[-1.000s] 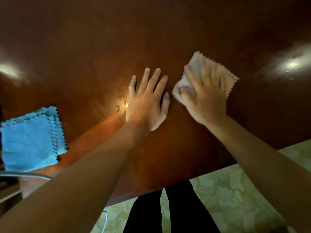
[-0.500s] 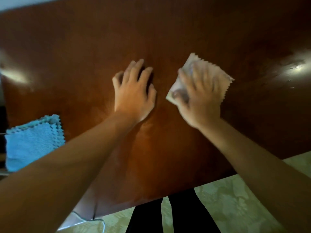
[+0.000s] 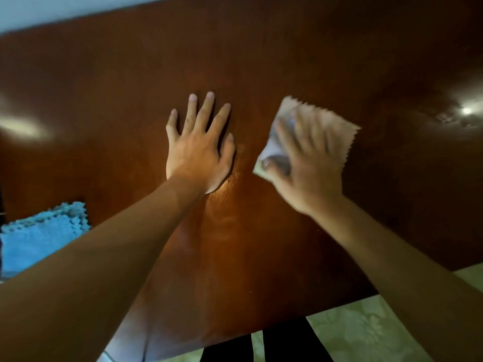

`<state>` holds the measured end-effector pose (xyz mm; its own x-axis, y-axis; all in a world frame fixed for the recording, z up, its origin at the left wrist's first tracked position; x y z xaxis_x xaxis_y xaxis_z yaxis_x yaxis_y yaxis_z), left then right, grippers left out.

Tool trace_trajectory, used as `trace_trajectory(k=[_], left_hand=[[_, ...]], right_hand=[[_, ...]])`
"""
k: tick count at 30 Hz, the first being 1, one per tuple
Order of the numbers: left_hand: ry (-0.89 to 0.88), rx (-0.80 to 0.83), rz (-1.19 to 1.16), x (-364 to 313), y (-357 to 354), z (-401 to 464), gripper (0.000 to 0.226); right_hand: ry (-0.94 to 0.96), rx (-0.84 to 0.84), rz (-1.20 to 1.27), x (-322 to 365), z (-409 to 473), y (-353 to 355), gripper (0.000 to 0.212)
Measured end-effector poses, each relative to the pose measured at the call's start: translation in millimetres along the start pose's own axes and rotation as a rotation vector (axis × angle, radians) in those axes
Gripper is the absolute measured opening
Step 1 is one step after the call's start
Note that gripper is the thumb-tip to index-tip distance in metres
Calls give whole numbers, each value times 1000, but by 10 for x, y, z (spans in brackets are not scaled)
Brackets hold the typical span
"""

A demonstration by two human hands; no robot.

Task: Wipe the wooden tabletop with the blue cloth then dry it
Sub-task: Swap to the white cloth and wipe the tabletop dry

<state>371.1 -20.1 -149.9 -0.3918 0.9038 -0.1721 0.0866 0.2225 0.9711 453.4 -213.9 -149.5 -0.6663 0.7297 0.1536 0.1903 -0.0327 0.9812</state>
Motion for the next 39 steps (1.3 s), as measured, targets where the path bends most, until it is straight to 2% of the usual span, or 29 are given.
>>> trace_trajectory(k=[2, 5, 9, 12, 17, 21, 25, 28, 35, 37, 39], left_hand=[[-1, -4, -6, -1, -2, -5, 58], [-8, -8, -14, -4, -3, -4, 58], [4, -12, -18, 11, 0, -11, 57], [4, -18, -9, -1, 7, -19, 57], [4, -11, -22, 4, -4, -10, 58], [2, -8, -30, 5, -13, -12, 57], [2, -16, -21, 3, 5, -15, 57], [1, -21, -23, -5, 10, -16, 57], [-2, -15, -12, 2, 3, -22, 58], [2, -8, -19, 5, 4, -14, 58], [4, -10, -23, 6, 6, -21, 57]], right_hand=[[144, 5, -16, 220, -198, -93, 75], [272, 13, -51, 178, -161, -84, 73], [129, 38, -26, -155, 412, 98, 74], [59, 73, -53, -137, 624, 117, 74], [240, 43, -71, 193, 216, -16, 68], [331, 64, -48, 61, 354, 25, 70], [116, 74, -23, -214, 1026, 186, 78], [55, 95, -53, -174, 1248, 227, 75], [391, 87, -78, 106, 541, 50, 70], [389, 115, -90, 17, 756, 105, 76], [295, 113, -61, -70, 1121, 191, 80]])
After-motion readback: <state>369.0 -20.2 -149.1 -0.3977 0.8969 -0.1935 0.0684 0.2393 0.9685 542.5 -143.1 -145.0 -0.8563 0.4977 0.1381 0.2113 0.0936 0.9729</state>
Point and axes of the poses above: each hand's wrist, its own z-axis towards the middle knuckle, its own y-axis out of the back of the hand, x = y × z, the point moved 3 cm from there along z, towards the middle knuckle, and after that the axes turned 6 degrees about x, right-handed, at the moved point
